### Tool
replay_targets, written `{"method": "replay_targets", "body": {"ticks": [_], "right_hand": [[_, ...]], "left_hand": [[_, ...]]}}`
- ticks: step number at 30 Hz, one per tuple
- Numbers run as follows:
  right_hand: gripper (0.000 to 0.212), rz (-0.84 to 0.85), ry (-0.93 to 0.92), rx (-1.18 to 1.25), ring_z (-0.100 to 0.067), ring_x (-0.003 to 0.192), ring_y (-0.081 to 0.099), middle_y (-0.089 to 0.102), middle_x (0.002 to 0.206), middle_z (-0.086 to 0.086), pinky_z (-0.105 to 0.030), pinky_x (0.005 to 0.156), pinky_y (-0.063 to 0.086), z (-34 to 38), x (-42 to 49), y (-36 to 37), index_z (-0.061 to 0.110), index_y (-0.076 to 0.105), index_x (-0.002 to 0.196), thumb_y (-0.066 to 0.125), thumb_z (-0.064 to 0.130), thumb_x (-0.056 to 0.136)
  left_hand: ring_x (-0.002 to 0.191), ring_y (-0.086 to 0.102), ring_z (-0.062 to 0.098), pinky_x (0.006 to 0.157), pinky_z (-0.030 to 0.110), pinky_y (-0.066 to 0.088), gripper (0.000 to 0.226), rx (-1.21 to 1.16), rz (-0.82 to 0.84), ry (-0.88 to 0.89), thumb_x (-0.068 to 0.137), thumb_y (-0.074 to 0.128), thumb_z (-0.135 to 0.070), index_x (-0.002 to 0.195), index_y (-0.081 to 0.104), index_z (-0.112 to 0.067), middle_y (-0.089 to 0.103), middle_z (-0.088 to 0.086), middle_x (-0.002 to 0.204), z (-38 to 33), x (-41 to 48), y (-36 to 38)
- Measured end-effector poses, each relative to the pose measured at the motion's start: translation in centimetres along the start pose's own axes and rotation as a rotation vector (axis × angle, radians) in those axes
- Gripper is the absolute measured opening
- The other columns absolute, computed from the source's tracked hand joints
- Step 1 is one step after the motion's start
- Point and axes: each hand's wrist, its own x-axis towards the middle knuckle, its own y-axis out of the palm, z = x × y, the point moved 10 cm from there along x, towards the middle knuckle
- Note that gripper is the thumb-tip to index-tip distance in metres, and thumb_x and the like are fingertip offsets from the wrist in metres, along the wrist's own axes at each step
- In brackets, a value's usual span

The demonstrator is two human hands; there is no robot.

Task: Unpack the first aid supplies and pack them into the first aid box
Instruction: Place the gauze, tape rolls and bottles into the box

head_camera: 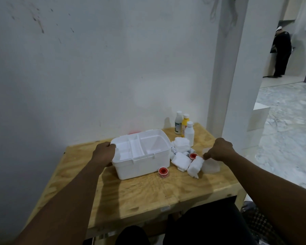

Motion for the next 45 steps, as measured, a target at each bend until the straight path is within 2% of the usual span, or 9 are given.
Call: {"method": "replay_targets", "body": {"ticks": [5,10,13,17,22,30,36,40,45], "right_hand": [[0.061,-0.048,-0.106,0.17,-0.027,0.099,0.054,0.06,0.119,-0.014,-0.038,0.086,0.051,1.8,0.0,-1.1,0.009,0.057,0.118,0.088,0.025,0.068],[0.04,-0.532,-0.416,0.325,-0.029,0.101,0.06,0.064,0.114,-0.012,-0.031,0.078,0.041,8.3,-2.8,-8.6,0.017,0.054,0.119,0.074,0.027,0.085],[0.038,-0.62,-0.581,0.503,-0.024,0.094,0.063,0.066,0.109,-0.005,-0.036,0.082,0.051,13.2,-5.2,-10.9,0.02,0.056,0.116,0.074,0.031,0.084],[0.038,-0.413,-0.692,0.638,-0.02,0.077,0.064,0.066,0.092,0.0,-0.037,0.074,0.054,19.1,-7.3,-7.8,0.023,0.058,0.109,0.079,0.032,0.078],[0.042,-0.227,-0.741,0.212,-0.022,0.09,0.059,0.064,0.105,-0.007,-0.03,0.072,0.042,22.8,-8.2,-0.3,0.019,0.052,0.115,0.075,0.031,0.083],[0.047,0.057,-0.569,-0.151,-0.022,0.082,0.055,0.06,0.098,-0.01,-0.026,0.06,0.041,23.1,-6.7,5.4,0.006,0.054,0.112,0.081,0.027,0.079],[0.027,0.073,-0.589,-0.341,-0.02,0.082,0.051,0.062,0.101,-0.012,-0.028,0.068,0.043,23.4,-6.0,7.3,0.003,0.058,0.111,0.064,0.005,0.086],[0.004,0.179,-0.507,-0.279,-0.019,0.073,0.057,0.058,0.081,-0.007,-0.025,0.063,0.05,22.9,-6.0,8.2,0.003,0.058,0.089,0.055,0.004,0.089],[0.033,0.459,-0.086,0.151,-0.034,0.094,0.072,0.074,0.098,-0.024,-0.042,0.09,0.057,20.9,-5.3,9.5,-0.005,0.055,0.104,0.036,0.022,0.098]], "left_hand": [[0.093,0.061,0.03,0.086,0.047,0.057,0.011,-0.091,0.022,-0.062,0.096,0.058,-0.029,0.096,0.06,-0.018,0.061,0.005,0.097,0.2,0.2,0.0],[0.095,0.065,0.031,0.091,0.049,0.055,0.021,-0.166,0.118,-0.091,0.096,0.058,-0.035,0.104,0.064,-0.017,0.068,0.008,0.103,1.1,0.4,0.2],[0.1,0.065,0.034,0.096,0.053,0.051,0.036,-0.198,0.167,-0.107,0.093,0.06,-0.044,0.113,0.066,-0.016,0.07,0.009,0.108,2.1,0.3,0.4],[0.104,0.065,0.038,0.088,0.048,0.054,0.057,-0.285,0.296,-0.115,0.078,0.063,-0.069,0.113,0.073,-0.024,0.073,0.015,0.111,3.8,0.0,1.5],[0.092,0.061,0.031,0.074,0.039,0.049,0.076,-0.321,0.293,-0.095,0.062,0.064,-0.085,0.108,0.077,-0.027,0.071,0.019,0.114,4.3,-0.2,1.6],[0.096,0.069,0.034,0.086,0.044,0.054,0.07,-0.339,0.185,-0.127,0.061,0.064,-0.078,0.1,0.079,-0.021,0.078,0.009,0.099,4.9,0.2,1.4],[0.075,0.067,0.024,0.054,0.025,0.049,0.052,-0.379,0.154,-0.137,0.087,0.059,-0.061,0.101,0.076,-0.014,0.077,0.01,0.096,5.0,-0.1,1.6],[0.089,0.071,0.032,0.073,0.038,0.057,0.064,-0.323,0.153,-0.107,0.073,0.059,-0.074,0.096,0.078,-0.018,0.078,0.01,0.096,4.7,0.0,1.5],[0.085,0.069,0.029,0.073,0.036,0.052,0.062,-0.302,0.118,-0.093,0.077,0.056,-0.072,0.096,0.078,-0.017,0.078,0.01,0.096,4.7,0.2,1.3]]}}
